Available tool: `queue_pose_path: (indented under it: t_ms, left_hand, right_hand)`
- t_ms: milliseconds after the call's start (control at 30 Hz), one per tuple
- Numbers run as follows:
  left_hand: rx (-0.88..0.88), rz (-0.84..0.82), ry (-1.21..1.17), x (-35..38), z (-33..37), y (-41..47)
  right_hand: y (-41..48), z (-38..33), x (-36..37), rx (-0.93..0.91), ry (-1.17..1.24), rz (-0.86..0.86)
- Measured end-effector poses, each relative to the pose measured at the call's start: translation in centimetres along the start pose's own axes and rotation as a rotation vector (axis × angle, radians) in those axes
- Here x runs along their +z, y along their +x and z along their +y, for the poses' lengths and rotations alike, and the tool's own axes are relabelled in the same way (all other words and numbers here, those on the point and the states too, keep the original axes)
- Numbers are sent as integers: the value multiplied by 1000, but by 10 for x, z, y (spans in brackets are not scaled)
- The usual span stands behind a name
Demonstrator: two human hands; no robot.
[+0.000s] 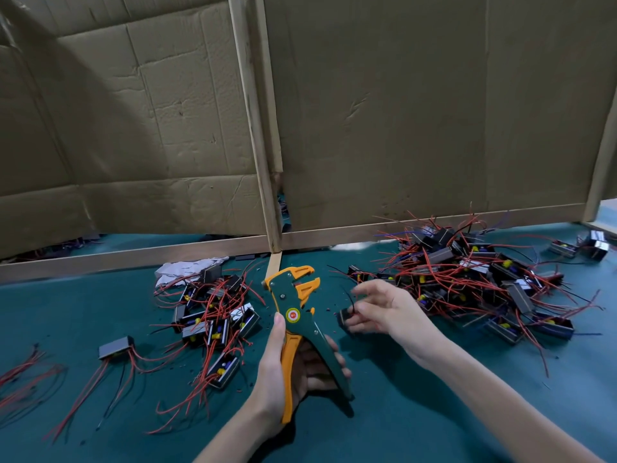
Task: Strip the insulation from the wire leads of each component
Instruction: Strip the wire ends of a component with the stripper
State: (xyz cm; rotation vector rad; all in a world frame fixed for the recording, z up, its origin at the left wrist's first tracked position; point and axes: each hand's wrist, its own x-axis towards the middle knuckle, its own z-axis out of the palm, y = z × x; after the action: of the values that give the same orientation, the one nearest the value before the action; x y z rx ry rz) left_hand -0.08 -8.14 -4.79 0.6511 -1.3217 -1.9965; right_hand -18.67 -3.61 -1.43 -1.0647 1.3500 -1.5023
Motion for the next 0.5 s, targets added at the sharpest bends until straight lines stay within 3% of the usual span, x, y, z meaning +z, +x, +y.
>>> queue_pose_path:
  t_ms: [100, 267, 500]
  left_hand:
    - [5, 7, 2, 1, 1, -1]
    - [1, -8, -4, 1, 2, -1]
    - [-18, -54, 67, 2, 1, -4]
  right_hand:
    - [1, 3, -1, 8, 124, -67]
    - [0, 8, -1, -26, -63, -105]
    - [-2, 2, -1, -104, -156, -13]
